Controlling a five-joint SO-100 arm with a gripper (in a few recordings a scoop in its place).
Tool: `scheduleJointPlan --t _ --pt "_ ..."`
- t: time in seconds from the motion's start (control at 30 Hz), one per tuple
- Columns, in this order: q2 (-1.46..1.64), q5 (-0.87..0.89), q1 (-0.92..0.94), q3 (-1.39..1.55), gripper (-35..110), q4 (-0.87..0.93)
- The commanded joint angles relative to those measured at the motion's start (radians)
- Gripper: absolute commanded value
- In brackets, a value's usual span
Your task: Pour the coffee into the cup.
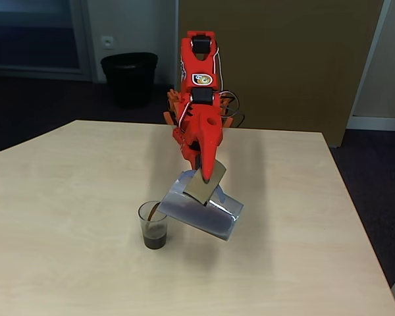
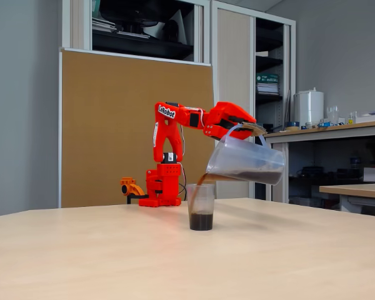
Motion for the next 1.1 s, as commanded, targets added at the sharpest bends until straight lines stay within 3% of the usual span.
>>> scheduleJointPlan --t 0.0,0.73,1.07 --pt "0.035 0.035 0.002 -0.044 0 -0.041" --pt "0.017 0.144 0.014 -0.066 0 -0.061" --pt "0.0 0.057 0.002 -0.081 0 -0.051"
